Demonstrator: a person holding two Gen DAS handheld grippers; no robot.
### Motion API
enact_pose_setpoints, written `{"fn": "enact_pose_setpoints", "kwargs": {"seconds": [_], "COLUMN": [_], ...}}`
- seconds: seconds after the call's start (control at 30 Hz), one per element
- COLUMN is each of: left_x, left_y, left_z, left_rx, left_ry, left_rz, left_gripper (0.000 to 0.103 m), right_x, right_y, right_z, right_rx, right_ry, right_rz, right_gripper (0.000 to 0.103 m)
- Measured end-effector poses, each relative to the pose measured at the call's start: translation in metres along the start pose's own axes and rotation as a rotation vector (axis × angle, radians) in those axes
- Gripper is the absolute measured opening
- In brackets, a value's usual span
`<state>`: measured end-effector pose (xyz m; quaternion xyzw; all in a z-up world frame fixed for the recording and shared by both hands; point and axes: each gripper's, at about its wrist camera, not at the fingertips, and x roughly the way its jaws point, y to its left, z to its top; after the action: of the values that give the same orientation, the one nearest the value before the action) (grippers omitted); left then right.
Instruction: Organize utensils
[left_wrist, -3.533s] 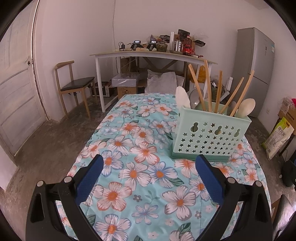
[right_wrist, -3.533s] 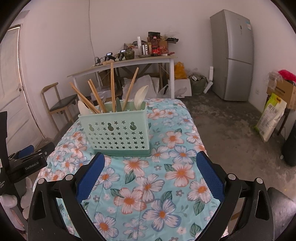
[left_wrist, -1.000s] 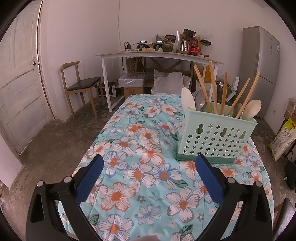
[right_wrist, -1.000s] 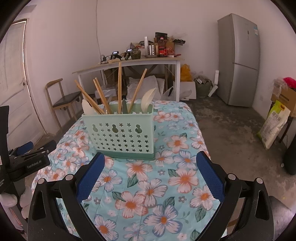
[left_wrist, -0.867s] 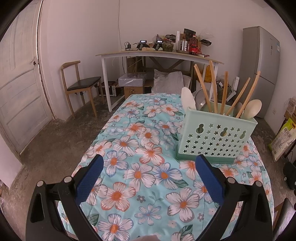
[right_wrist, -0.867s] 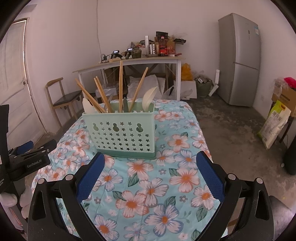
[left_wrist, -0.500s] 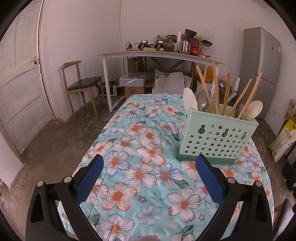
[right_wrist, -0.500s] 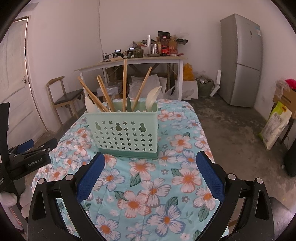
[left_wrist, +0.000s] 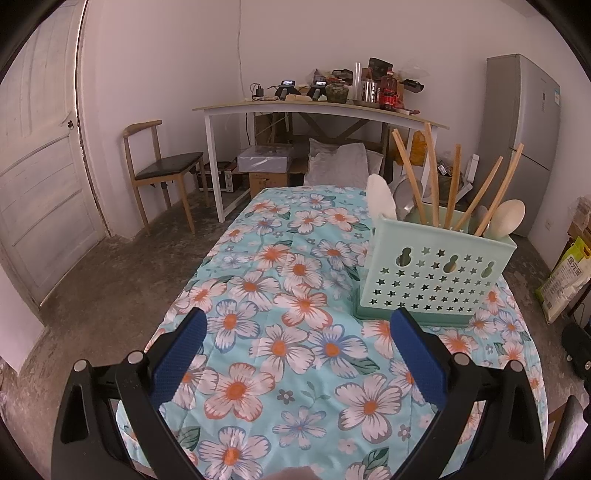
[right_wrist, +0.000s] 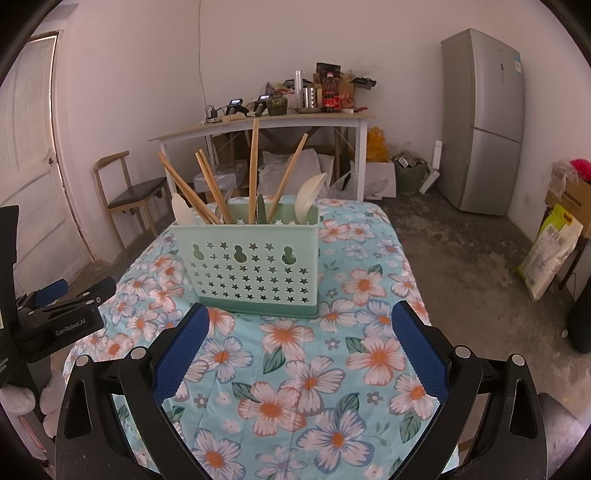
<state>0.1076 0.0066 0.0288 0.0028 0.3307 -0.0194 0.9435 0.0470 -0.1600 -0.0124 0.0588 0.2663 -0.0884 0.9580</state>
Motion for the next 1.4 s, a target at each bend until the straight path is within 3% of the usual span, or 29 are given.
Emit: {"fn": "enact_pose_setpoints", "kwargs": {"seconds": [1.4], "left_x": [0.002], "left_y": [-0.035], "left_z": [-0.010], "left_rx": [0.059], "left_ry": [0.050], "left_rz": [-0.033], "left_gripper": [0.097], "right_x": [0.002], "right_y": [-0.023], "right_z": [-0.005], "right_rx": [0.046], "right_ry": [0.028], "right_rz": [-0.113], "right_gripper": [0.095]}}
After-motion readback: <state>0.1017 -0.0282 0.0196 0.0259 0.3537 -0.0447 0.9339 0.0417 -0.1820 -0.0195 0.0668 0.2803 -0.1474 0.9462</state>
